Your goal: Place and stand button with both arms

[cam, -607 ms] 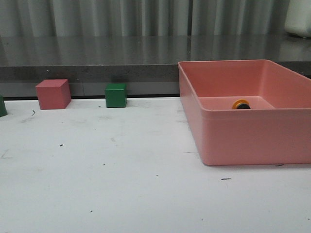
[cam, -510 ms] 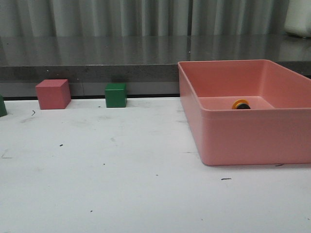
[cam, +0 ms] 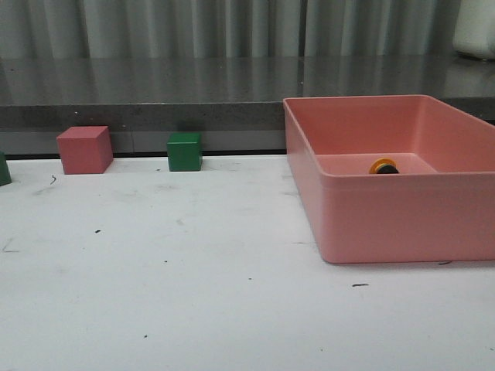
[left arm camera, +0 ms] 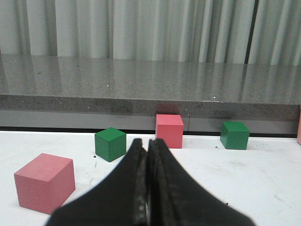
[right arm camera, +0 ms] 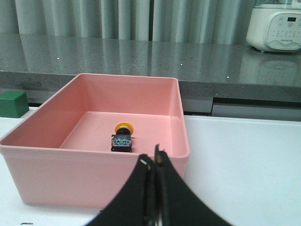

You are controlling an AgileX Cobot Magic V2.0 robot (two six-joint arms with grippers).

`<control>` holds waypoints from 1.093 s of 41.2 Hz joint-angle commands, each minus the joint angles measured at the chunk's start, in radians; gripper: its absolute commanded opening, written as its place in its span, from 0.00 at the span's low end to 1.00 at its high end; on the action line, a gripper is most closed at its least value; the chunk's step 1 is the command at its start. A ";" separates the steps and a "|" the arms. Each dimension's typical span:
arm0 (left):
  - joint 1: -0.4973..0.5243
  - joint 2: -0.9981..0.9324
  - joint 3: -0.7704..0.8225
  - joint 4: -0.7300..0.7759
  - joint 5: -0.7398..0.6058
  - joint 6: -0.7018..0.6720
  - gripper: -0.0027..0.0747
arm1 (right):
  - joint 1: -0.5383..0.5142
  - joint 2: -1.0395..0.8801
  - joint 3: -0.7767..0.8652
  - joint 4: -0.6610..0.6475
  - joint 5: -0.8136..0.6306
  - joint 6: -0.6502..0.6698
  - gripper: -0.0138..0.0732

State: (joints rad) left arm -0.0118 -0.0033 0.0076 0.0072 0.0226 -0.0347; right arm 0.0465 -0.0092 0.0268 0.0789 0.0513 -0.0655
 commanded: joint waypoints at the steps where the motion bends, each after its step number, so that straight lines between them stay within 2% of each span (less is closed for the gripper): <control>1: 0.002 -0.022 0.016 -0.007 -0.104 -0.004 0.01 | -0.005 -0.020 -0.002 -0.004 -0.105 -0.008 0.02; 8: 0.002 -0.022 0.001 -0.007 -0.140 -0.004 0.01 | -0.005 -0.020 -0.019 -0.004 -0.125 -0.008 0.02; 15: 0.002 -0.020 -0.129 -0.007 -0.070 -0.004 0.01 | -0.005 -0.019 -0.147 -0.004 0.014 -0.008 0.02; 23: 0.002 0.049 -0.381 -0.007 0.150 -0.004 0.01 | -0.005 0.042 -0.380 -0.004 0.197 -0.008 0.02; 33: 0.002 0.265 -0.700 -0.007 0.479 -0.004 0.01 | -0.005 0.230 -0.628 -0.004 0.387 -0.008 0.02; 38: 0.002 0.341 -0.743 -0.007 0.500 -0.004 0.01 | -0.005 0.320 -0.687 -0.004 0.477 -0.008 0.02; 45: 0.002 0.399 -0.739 -0.007 0.548 -0.004 0.01 | -0.005 0.393 -0.688 -0.004 0.536 -0.008 0.02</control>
State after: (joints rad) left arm -0.0118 0.3622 -0.7007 0.0072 0.6182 -0.0347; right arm 0.0465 0.3390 -0.6255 0.0789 0.6196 -0.0655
